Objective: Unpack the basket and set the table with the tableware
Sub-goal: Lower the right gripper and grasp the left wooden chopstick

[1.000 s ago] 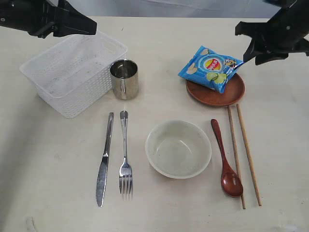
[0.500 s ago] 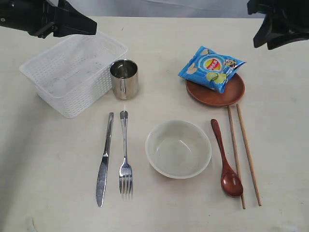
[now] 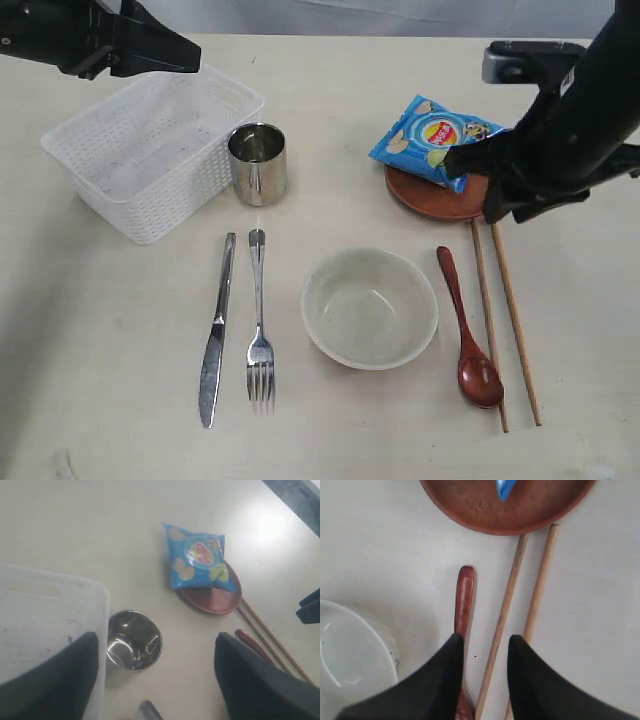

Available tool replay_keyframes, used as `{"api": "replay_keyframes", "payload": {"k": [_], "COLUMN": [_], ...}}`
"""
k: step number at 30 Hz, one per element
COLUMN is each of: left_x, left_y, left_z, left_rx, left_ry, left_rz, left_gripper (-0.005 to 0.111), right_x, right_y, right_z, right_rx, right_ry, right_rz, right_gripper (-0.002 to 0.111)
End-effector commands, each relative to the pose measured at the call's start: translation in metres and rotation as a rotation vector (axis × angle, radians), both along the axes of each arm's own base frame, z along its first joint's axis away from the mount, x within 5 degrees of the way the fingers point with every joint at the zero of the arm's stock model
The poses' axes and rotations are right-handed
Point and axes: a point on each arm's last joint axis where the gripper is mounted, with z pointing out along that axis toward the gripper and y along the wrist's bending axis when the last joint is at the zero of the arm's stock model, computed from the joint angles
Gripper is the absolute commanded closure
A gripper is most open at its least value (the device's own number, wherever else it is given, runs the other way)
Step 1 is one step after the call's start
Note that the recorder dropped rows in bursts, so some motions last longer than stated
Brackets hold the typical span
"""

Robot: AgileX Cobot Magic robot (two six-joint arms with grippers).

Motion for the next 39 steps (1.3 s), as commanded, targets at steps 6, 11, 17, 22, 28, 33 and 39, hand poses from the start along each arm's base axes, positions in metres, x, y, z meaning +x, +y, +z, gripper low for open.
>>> {"api": "replay_keyframes", "payload": {"k": [6, 11, 17, 22, 28, 33, 39], "left_x": [-0.004, -0.004, -0.004, -0.004, -0.004, -0.004, -0.004], "left_y": [-0.004, -0.004, -0.004, -0.004, -0.004, -0.004, -0.004], "left_z": [0.001, 0.001, 0.001, 0.001, 0.001, 0.001, 0.001], "left_rx": [-0.012, -0.013, -0.014, -0.015, -0.015, -0.015, -0.015], "left_ry": [0.001, 0.002, 0.003, 0.003, 0.003, 0.003, 0.003], "left_rz": [-0.029, -0.031, -0.033, -0.035, -0.035, -0.035, -0.035], "left_gripper": [0.045, 0.045, 0.045, 0.045, 0.045, 0.045, 0.045], "right_x": [-0.007, 0.0, 0.005, 0.007, 0.009, 0.009, 0.008], "right_y": [0.01, 0.008, 0.006, 0.007, 0.008, 0.008, 0.008], "right_z": [-0.043, -0.062, -0.074, -0.08, -0.089, -0.089, -0.089], "right_rx": [-0.02, -0.083, -0.122, -0.12, -0.119, -0.117, -0.115], "right_ry": [-0.027, -0.01, -0.018, -0.018, -0.002, -0.001, 0.002], "right_rz": [-0.023, -0.036, -0.045, -0.043, -0.048, -0.05, -0.053], "right_gripper": [0.078, 0.078, 0.078, 0.078, 0.078, 0.078, 0.078]}}
